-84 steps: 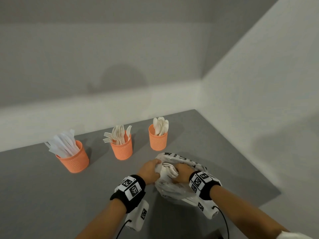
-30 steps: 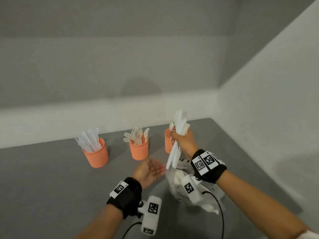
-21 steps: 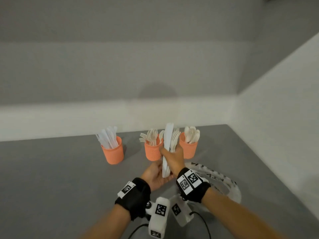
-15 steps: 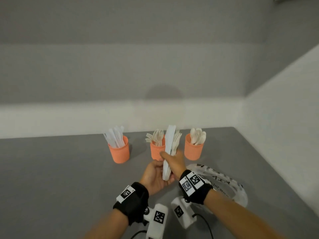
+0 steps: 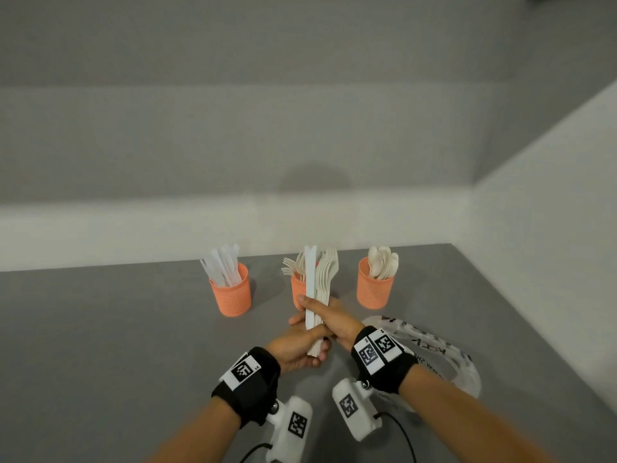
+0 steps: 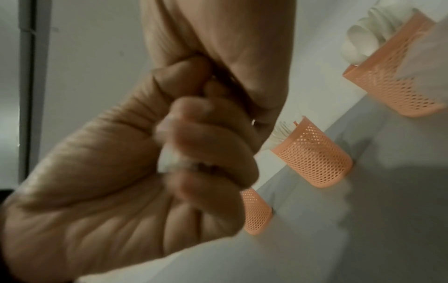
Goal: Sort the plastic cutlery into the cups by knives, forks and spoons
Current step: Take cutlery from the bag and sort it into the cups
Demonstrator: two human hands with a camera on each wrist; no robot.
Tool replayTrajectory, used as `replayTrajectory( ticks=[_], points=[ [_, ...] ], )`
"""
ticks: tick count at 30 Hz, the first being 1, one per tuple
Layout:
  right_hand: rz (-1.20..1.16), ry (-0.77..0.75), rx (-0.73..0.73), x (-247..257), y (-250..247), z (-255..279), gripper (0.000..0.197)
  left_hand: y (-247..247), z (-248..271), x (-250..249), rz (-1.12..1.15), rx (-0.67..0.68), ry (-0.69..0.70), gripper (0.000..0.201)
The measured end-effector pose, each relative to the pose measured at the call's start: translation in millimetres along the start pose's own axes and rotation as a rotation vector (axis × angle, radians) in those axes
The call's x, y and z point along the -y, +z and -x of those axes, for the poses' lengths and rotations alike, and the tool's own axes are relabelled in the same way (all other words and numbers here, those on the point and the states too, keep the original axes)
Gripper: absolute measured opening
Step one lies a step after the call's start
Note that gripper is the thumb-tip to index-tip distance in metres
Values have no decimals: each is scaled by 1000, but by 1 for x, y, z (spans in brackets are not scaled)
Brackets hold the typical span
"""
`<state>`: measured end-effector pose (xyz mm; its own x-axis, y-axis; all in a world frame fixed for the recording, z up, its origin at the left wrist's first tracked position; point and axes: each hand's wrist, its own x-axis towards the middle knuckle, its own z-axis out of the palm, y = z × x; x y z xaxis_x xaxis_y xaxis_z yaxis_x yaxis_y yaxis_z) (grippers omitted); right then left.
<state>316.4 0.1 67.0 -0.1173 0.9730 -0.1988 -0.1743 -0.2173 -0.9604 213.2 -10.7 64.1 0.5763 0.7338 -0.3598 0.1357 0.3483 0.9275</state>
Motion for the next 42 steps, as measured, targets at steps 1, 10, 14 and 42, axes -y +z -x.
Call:
replayTrajectory(
  ticks=[1, 10, 14, 42],
  points=[
    [32, -21, -41, -1, 1, -1, 23, -3, 0, 1, -83, 6, -11, 10],
    [53, -130, -228, -9, -8, -9, 8, -39, -4, -12, -32, -261, 121, 18],
    [-9, -141, -173, -13, 1, -10, 14, -41, -8, -18, 7, -357, 248, 18],
    [-215, 83, -6, -20, -10, -24, 32, -59, -25, -21, 240, -468, 240, 23]
  ],
)
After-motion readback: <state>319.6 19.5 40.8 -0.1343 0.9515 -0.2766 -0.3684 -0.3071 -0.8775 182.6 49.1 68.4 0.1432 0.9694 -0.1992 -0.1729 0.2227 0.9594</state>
